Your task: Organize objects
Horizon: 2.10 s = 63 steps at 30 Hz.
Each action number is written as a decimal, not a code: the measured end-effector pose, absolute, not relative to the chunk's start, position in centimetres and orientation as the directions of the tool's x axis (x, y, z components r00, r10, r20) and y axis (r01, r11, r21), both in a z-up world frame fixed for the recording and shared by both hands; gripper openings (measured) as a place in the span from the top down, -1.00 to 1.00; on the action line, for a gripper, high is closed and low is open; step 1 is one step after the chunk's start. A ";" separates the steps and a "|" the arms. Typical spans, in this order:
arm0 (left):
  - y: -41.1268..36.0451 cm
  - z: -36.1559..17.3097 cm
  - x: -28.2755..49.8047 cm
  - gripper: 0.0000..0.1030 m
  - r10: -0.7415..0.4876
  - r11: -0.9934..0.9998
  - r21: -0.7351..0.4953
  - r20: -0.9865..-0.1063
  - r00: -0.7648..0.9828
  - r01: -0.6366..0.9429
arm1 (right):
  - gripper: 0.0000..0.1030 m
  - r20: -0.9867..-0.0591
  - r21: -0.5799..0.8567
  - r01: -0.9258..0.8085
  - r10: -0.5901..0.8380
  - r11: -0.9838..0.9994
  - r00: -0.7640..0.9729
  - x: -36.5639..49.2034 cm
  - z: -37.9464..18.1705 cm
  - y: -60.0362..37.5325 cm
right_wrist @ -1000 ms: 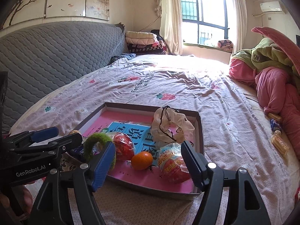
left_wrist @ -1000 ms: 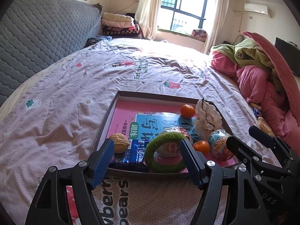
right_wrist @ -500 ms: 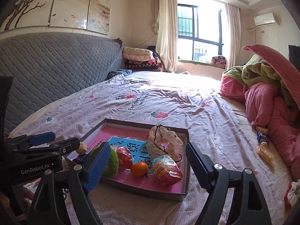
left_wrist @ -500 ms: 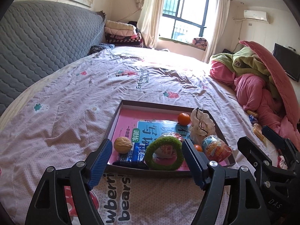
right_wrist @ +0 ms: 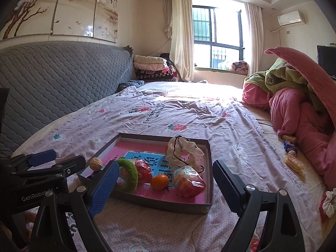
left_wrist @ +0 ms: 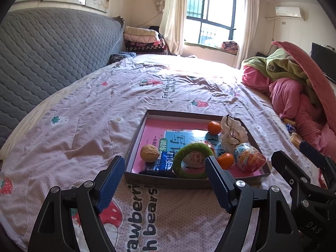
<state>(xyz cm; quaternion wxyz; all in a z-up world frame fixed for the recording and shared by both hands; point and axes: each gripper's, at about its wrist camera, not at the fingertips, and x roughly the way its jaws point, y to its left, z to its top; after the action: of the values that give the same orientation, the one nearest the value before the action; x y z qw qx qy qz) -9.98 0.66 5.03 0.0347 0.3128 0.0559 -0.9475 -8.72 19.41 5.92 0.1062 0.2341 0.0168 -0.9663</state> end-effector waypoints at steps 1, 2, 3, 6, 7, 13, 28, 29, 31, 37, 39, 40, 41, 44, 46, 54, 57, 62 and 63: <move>0.6 4.8 -10.0 -0.55 -0.029 -0.992 -0.083 -0.604 -0.797 0.099 | -0.75 -0.458 0.022 0.211 -0.197 -0.977 -0.867 -8.6 5.8 19.4; 0.6 4.6 -9.9 -0.55 -0.030 -0.992 -0.081 -0.607 -0.794 0.100 | -0.75 -0.459 0.021 0.210 -0.196 -0.977 -0.867 -8.5 5.8 19.4; 0.6 4.3 -9.9 -0.55 -0.033 -0.992 -0.077 -0.608 -0.793 0.099 | -0.75 -0.462 0.016 0.211 -0.195 -0.977 -0.865 -8.4 5.7 19.4; 0.6 3.6 -9.9 -0.55 -0.024 -0.993 -0.073 -0.625 -0.780 0.089 | -0.75 -0.478 0.013 0.212 -0.192 -0.977 -0.857 -8.2 5.2 19.2; 0.6 3.4 -9.8 -0.55 -0.017 -0.993 -0.079 -0.627 -0.779 0.086 | -0.75 -0.482 0.018 0.211 -0.193 -0.977 -0.855 -8.1 5.0 19.2; 0.7 2.6 -9.4 -0.55 -0.004 -0.994 -0.079 -0.635 -0.772 0.070 | -0.75 -0.510 0.020 0.203 -0.184 -0.979 -0.840 -7.8 3.8 19.0; 0.6 1.1 -8.7 -0.55 -0.007 -0.996 -0.061 -0.659 -0.752 0.062 | -0.75 -0.579 0.034 0.200 -0.182 -0.979 -0.794 -7.7 1.3 18.5; 0.5 1.0 -8.7 -0.55 -0.007 -0.996 -0.064 -0.661 -0.751 0.065 | -0.75 -0.584 0.036 0.203 -0.186 -0.979 -0.790 -7.7 1.2 18.5; 0.5 0.9 -8.6 -0.55 -0.016 -0.996 -0.054 -0.655 -0.755 0.068 | -0.75 -0.588 0.039 0.201 -0.185 -0.979 -0.787 -7.6 0.9 18.5; 0.3 0.4 -8.5 -0.55 -0.024 -0.996 -0.046 -0.651 -0.759 0.071 | -0.75 -0.582 0.042 0.193 -0.181 -0.980 -0.792 -7.5 0.5 18.5; 0.4 0.1 -8.5 -0.55 -0.022 -0.997 -0.046 -0.652 -0.758 0.069 | -0.75 -0.579 0.050 0.193 -0.186 -0.980 -0.794 -7.5 0.3 18.6; 0.4 -0.1 -8.4 -0.55 -0.025 -0.997 -0.043 -0.650 -0.759 0.069 | -0.75 -0.578 0.048 0.192 -0.184 -0.980 -0.795 -7.4 0.1 18.6; 0.4 -0.2 -8.4 -0.55 -0.031 -0.997 -0.038 -0.650 -0.759 0.073 | -0.75 -0.578 0.046 0.191 -0.182 -0.980 -0.796 -7.4 0.0 18.6; 0.4 -0.8 -8.4 -0.55 -0.032 -0.996 -0.038 -0.653 -0.757 0.075 | -0.75 -0.580 0.036 0.191 -0.176 -0.981 -0.795 -7.3 -0.3 18.5; 0.5 -1.2 -8.3 -0.55 -0.044 -0.997 -0.021 -0.650 -0.759 0.075 | -0.75 -0.572 0.020 0.183 -0.161 -0.983 -0.804 -7.1 -0.5 18.4; 0.2 -1.8 -8.1 -0.55 -0.023 -0.996 -0.050 -0.649 -0.761 0.073 | -0.75 -0.577 0.030 0.178 -0.163 -0.984 -0.800 -6.6 -1.3 18.5; 0.2 -1.7 -7.9 -0.55 -0.025 -0.996 -0.048 -0.644 -0.764 0.073 | -0.75 -0.573 0.025 0.176 -0.158 -0.984 -0.804 -6.4 -1.6 18.5; 0.5 -2.0 -7.6 -0.55 -0.019 -0.997 -0.042 -0.648 -0.761 0.060 | -0.75 -0.562 0.013 0.179 -0.155 -0.984 -0.812 -5.8 -1.9 18.5; 0.5 -2.1 -7.5 -0.55 -0.014 -0.997 -0.047 -0.649 -0.761 0.058 | -0.75 -0.560 0.016 0.178 -0.156 -0.984 -0.813 -5.7 -2.0 18.5</move>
<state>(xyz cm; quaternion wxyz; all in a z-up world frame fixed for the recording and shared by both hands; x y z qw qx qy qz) -7.54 0.47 -2.07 0.0192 0.3455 0.0323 -0.9377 -5.73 18.52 -2.00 0.0876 0.2926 0.0185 -0.9520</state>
